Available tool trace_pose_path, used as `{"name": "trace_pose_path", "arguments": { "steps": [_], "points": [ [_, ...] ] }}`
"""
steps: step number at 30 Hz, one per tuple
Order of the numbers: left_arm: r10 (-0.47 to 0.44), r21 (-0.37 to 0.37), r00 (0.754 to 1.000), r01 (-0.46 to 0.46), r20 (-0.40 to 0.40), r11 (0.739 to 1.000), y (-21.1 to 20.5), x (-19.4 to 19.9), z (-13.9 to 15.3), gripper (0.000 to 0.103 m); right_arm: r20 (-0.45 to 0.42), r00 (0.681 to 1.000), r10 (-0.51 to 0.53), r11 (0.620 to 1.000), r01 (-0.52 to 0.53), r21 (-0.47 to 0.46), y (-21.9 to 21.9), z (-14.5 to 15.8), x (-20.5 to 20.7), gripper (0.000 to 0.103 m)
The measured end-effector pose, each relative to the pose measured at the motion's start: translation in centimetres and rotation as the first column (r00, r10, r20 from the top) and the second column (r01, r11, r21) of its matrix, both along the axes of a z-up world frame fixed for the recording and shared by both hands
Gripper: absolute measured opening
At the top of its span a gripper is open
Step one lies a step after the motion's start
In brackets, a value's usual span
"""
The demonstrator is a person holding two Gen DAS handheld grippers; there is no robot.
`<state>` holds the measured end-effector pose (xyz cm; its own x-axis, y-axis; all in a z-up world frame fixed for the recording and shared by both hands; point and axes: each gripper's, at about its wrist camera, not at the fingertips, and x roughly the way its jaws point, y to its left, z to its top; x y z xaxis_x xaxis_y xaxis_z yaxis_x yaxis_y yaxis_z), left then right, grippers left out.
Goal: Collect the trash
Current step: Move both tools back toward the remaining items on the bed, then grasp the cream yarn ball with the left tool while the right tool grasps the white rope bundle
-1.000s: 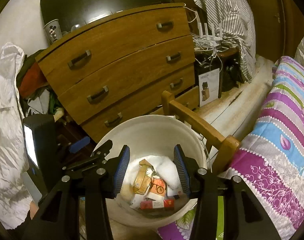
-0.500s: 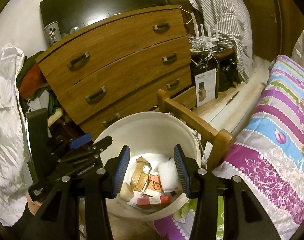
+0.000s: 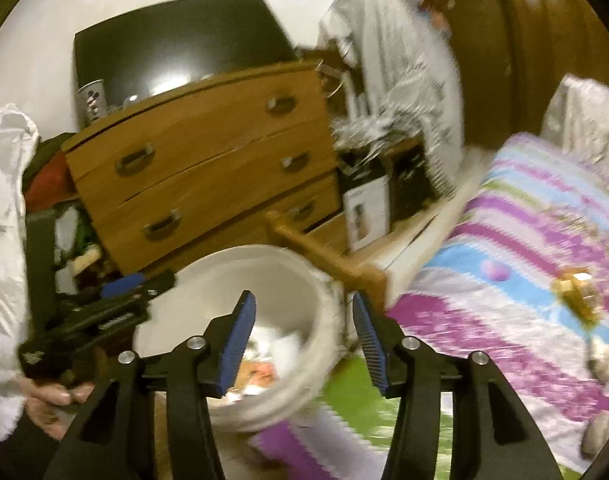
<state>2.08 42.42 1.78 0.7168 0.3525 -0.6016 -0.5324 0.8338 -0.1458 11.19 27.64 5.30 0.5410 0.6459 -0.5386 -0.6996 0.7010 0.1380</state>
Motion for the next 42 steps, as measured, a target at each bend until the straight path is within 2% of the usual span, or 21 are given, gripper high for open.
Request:
{"name": "trace_pose_path", "arguments": {
  "steps": [4, 9, 13, 18, 21, 24, 28, 30, 31, 34, 35, 37, 39, 42],
  "points": [
    [-0.037, 0.037, 0.999, 0.036, 0.027, 0.999, -3.7, 0.4, 1.1, 0.067, 0.133, 0.984, -0.120, 0.993, 0.120, 0.013, -4.5, -0.2, -1.2, 0.067],
    [-0.114, 0.101, 0.992, 0.108, 0.054, 0.989, -9.1, 1.3, 2.0, 0.071, 0.175, 0.957, -0.231, 0.973, 0.229, 0.035, -10.2, -1.1, -1.5, 0.074],
    [-0.184, 0.120, 0.982, 0.179, 0.033, 0.977, -12.7, 2.6, 1.5, 0.072, 0.154, 0.934, -0.323, 0.946, 0.321, 0.036, -16.0, -2.3, -1.0, 0.076],
    [-0.270, 0.113, 0.962, 0.272, -0.029, 0.956, -17.2, 4.6, -0.5, 0.072, 0.114, 0.901, -0.418, 0.908, 0.417, 0.031, -22.9, -3.8, -0.3, 0.079],
    [-0.322, 0.103, 0.944, 0.328, -0.072, 0.939, -20.0, 5.9, -1.8, 0.072, 0.074, 0.877, -0.474, 0.880, 0.473, 0.029, -27.5, -5.0, 0.3, 0.080],
    [-0.388, 0.092, 0.915, 0.398, -0.109, 0.913, -23.2, 7.1, -3.2, 0.072, 0.036, 0.848, -0.530, 0.848, 0.529, 0.016, -32.8, -6.1, 1.5, 0.080],
    [-0.496, 0.081, 0.854, 0.512, -0.160, 0.855, -27.8, 8.9, -4.9, 0.072, -0.027, 0.822, -0.569, 0.823, 0.568, -0.031, -38.4, -7.6, 4.0, 0.080],
    [-0.552, 0.073, 0.812, 0.572, -0.187, 0.817, -30.2, 10.0, -5.7, 0.072, -0.064, 0.820, -0.568, 0.823, 0.565, -0.066, -40.9, -8.3, 5.9, 0.080],
    [-0.570, 0.070, 0.798, 0.591, -0.195, 0.804, -31.0, 10.4, -6.0, 0.072, -0.079, 0.825, -0.559, 0.828, 0.552, -0.098, -42.3, -8.7, 7.4, 0.080],
    [-0.647, 0.047, 0.732, 0.669, -0.213, 0.742, -34.4, 12.0, -6.7, 0.072, -0.121, 0.860, -0.497, 0.863, 0.474, -0.172, -43.9, -9.1, 11.3, 0.080],
    [-0.675, 0.040, 0.705, 0.697, -0.217, 0.716, -35.6, 12.7, -6.8, 0.072, -0.141, 0.872, -0.470, 0.876, 0.440, -0.197, -44.0, -9.3, 12.8, 0.080],
    [-0.707, 0.046, 0.672, 0.731, -0.221, 0.681, -37.5, 13.8, -7.0, 0.072, -0.140, 0.890, -0.435, 0.883, 0.390, -0.262, -43.9, -9.6, 16.0, 0.080],
    [-0.736, 0.054, 0.639, 0.762, -0.223, 0.645, -39.3, 15.0, -7.2, 0.072, -0.181, 0.911, -0.370, 0.900, 0.303, -0.312, -43.1, -9.9, 18.5, 0.080],
    [-0.784, 0.036, 0.580, 0.808, -0.222, 0.587, -41.3, 16.8, -7.7, 0.079, -0.198, 0.928, -0.316, 0.891, 0.218, -0.398, -41.9, -10.7, 21.9, 0.078]
  ]
}}
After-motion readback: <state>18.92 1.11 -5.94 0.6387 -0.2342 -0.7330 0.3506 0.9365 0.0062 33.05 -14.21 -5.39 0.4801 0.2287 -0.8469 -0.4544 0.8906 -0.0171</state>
